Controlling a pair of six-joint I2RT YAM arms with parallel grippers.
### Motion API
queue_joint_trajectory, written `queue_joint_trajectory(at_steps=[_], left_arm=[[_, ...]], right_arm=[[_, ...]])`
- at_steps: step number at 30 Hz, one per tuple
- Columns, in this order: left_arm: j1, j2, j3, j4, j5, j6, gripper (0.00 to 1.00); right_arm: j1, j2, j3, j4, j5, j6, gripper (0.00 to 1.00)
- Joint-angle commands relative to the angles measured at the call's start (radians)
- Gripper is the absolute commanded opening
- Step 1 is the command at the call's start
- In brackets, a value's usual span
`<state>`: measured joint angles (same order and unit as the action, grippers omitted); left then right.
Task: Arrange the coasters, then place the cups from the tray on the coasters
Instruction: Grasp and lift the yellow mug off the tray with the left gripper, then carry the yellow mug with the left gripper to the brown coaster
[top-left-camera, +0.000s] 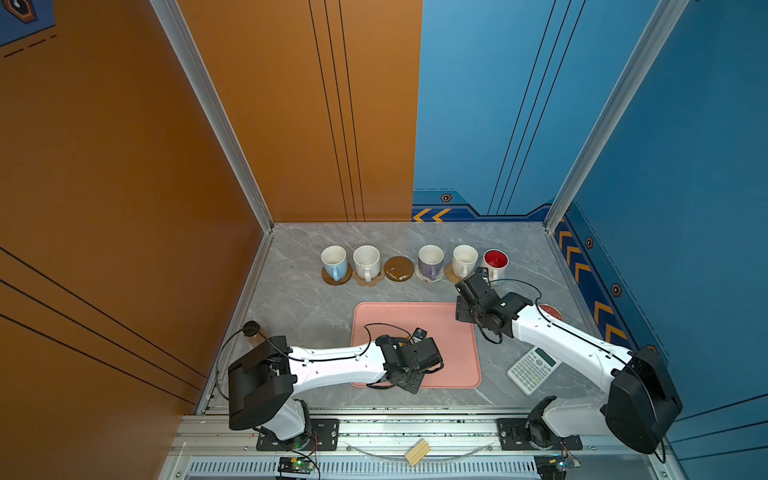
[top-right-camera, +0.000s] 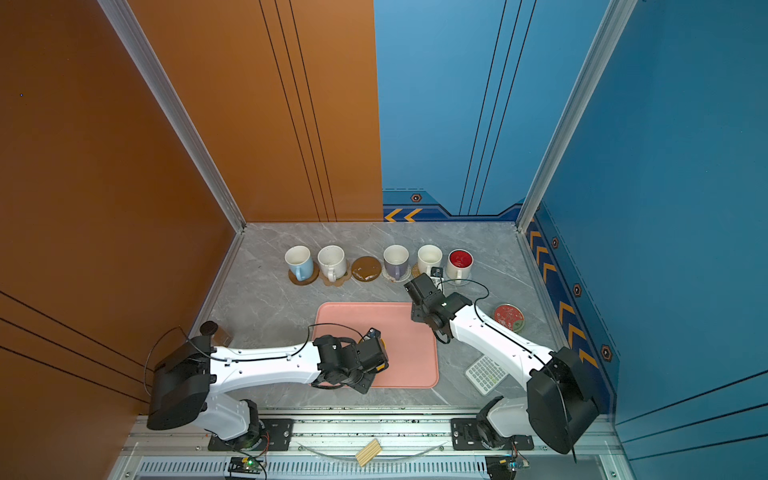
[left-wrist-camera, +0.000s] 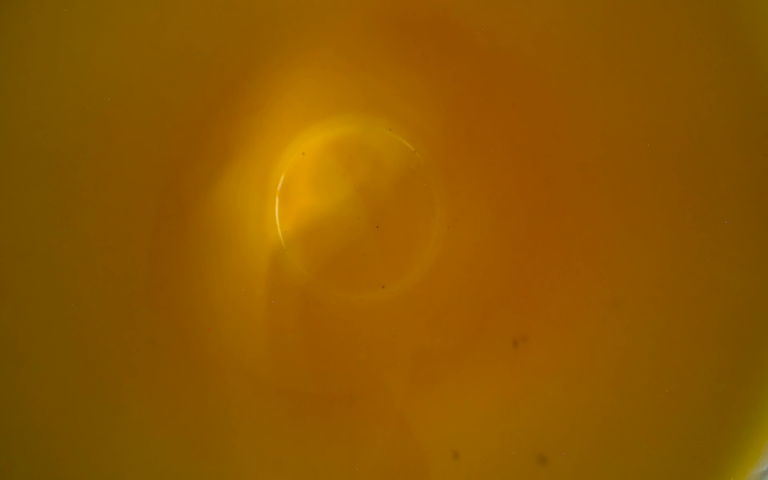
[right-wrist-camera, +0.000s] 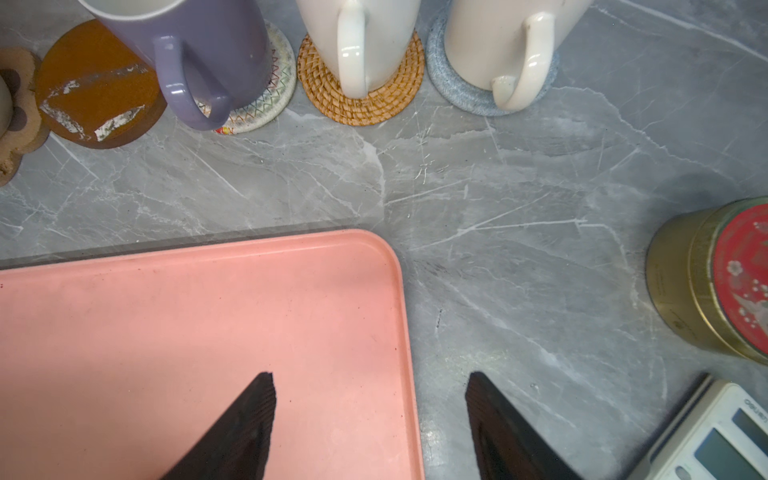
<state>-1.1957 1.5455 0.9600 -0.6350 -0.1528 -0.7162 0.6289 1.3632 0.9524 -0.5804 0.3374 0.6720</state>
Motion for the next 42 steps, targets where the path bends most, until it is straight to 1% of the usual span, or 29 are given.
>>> queue_joint_trajectory(at_steps=[1,8,14,22,28,33,37,42], left_arm=[[0.014,0.003,0.014,-0.005,0.011,-0.002,0.0],[0.022,-0.013,0.024,-0.008,0.003,-0.006,0.0],[0.033,-0.058,0.046,-0.038,-0.07,-0.005,0.0],[0.092,-0.101,0.064,-0.04,-0.08,0.013,0.0],[0.169,-0.081,0.131,-0.038,-0.086,0.03,0.0],[0.255,-0.05,0.184,-0.038,-0.078,0.065,0.0],[0.326,-0.015,0.243,-0.039,-0.058,0.109,0.0],[0.401,0.067,0.348,-0.04,-0.043,0.175,0.0]], right_arm=[[-0.005,-0.01,-0.02,0.014,-0.003,0.017,0.72],[-0.011,-0.018,-0.021,0.014,-0.005,0.016,0.71],[-0.02,-0.027,-0.017,0.013,-0.015,0.013,0.72],[-0.043,-0.04,-0.015,0.014,-0.031,0.004,0.72],[-0.06,-0.044,-0.014,0.014,-0.046,0.001,0.71],[-0.077,-0.049,-0.007,0.014,-0.065,-0.007,0.71],[-0.09,-0.047,-0.001,0.014,-0.081,-0.012,0.71],[-0.105,-0.048,-0.001,0.013,-0.096,-0.015,0.71]])
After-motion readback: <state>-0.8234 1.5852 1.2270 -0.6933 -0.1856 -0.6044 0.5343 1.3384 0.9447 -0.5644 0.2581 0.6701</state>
